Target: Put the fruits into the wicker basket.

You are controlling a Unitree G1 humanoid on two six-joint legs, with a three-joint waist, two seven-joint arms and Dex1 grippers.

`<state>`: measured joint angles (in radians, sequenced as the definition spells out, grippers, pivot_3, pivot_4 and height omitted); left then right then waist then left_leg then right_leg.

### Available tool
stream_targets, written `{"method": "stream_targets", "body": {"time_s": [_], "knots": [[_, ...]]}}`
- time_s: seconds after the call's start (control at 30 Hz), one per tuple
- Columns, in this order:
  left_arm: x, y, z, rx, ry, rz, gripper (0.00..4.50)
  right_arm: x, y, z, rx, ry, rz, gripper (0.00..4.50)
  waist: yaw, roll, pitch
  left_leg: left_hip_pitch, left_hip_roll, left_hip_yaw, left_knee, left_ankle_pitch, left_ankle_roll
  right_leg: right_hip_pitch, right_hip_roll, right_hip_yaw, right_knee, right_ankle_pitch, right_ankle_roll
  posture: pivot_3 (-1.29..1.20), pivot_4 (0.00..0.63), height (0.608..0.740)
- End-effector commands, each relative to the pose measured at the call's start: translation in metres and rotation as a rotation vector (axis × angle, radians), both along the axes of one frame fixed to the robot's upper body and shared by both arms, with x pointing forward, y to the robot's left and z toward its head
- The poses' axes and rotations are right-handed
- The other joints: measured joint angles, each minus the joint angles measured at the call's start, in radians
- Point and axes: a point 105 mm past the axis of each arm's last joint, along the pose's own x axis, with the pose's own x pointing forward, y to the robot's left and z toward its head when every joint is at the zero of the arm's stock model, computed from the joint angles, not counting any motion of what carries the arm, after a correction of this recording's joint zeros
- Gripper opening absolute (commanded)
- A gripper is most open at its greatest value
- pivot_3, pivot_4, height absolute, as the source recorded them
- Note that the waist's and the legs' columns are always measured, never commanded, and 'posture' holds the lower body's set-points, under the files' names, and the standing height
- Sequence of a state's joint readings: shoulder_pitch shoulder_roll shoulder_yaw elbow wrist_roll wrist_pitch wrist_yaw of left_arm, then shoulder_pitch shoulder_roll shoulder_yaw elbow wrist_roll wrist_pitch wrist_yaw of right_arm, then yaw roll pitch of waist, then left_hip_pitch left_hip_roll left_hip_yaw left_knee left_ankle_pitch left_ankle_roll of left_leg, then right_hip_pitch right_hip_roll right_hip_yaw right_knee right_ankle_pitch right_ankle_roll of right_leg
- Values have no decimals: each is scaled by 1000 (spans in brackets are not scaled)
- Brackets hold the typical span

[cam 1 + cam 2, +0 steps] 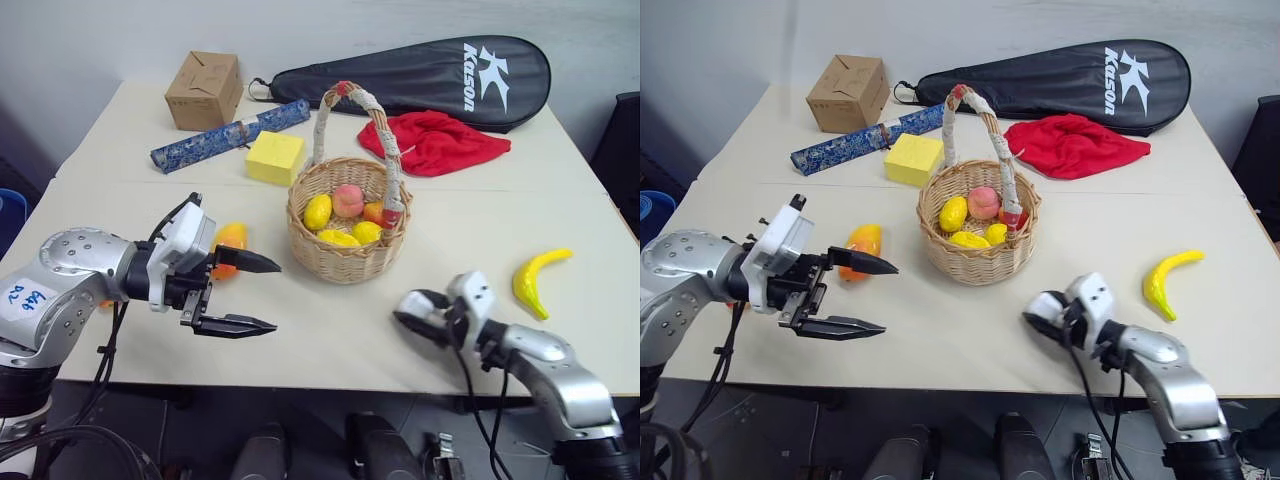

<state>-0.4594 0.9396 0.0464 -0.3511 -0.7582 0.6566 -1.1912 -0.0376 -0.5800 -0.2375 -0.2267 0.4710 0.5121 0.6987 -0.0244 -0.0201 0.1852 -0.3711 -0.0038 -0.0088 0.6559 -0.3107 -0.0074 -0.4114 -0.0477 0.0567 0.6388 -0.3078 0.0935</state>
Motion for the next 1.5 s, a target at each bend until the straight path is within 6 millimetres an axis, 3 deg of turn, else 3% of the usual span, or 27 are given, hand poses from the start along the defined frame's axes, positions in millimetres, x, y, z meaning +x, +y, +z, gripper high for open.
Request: {"method": "stream_targets", "body": {"time_s": [0.03,0.1,0.2,0.33,0.43,0.5,0.63,0.73,0.83,0.93,1.03,1.23,1.37,1.5], "knots": [[2,-3,7,-18,-46,-2,4500,6,-71,35,6,-96,-280,2818,-1,0,0,0,0,0,0,0,0,0,0,0,0,0,0,0,150,740],[4,-6,7,-33,-49,1,4500,5,-133,45,-16,-110,-534,2818,-1,0,0,1,0,0,0,0,0,0,0,0,0,0,0,0,150,740],[5,-9,7,-46,-53,2,4500,-3,-173,35,-74,-62,-688,2818,-2,0,0,1,0,1,-1,0,0,0,1,1,0,0,0,0,150,740],[6,-13,7,-63,-60,5,4500,-7,-188,-4,-77,69,-782,2818,-9,0,0,1,2,3,-2,0,0,0,4,3,0,0,0,0,150,740],[7,-13,8,-72,-64,16,4500,-6,-193,-17,-42,103,-847,3893,-17,0,0,3,2,6,-1,0,0,-1,4,5,3,0,0,0,150,740],[7,-12,9,-73,-63,30,4500,-3,-194,-13,13,78,-871,4474,-21,0,0,4,2,7,0,0,0,0,4,5,4,0,0,0,150,740],[9,-5,14,-106,-59,85,4500,5,-187,20,63,-23,-798,4474,-23,1,0,3,2,7,1,0,0,-1,4,6,5,0,0,0,150,740],[14,7,22,-166,-69,195,4500,17,-155,70,95,-169,-606,4474,-27,2,1,3,2,6,1,0,0,-1,4,6,5,0,0,0,150,740],[19,27,30,-245,-84,377,4500,19,-84,119,120,-270,-243,4474,-33,3,2,3,3,7,1,0,0,-1,4,6,5,0,0,0,150,740],[21,50,36,-312,-108,587,4500,2,-15,151,144,-296,138,4474,-32,3,2,3,5,4,1,0,-1,-1,5,3,5,0,0,0,150,740],[23,89,28,-283,-149,902,4500,-24,39,163,112,-270,488,4474,-25,2,2,1,5,1,1,0,-1,-1,5,1,4,0,0,0,150,740],[8,174,1,-216,-95,1449,4500,-54,78,164,16,-226,834,4474,-1,1,2,0,3,0,1,-1,0,0,0,0,-1,0,0,0,150,740],[-1,210,-31,-116,20,1634,4500,-50,93,164,-62,-259,892,4474,1,0,2,0,1,-2,1,-1,1,0,-3,-2,-3,0,0,0,150,740],[7,242,-35,-169,90,1767,4500,-49,99,164,-75,-266,911,4474,5,0,2,-1,1,-5,0,-1,0,1,-4,-5,-3,0,-1,0,150,740]]}}
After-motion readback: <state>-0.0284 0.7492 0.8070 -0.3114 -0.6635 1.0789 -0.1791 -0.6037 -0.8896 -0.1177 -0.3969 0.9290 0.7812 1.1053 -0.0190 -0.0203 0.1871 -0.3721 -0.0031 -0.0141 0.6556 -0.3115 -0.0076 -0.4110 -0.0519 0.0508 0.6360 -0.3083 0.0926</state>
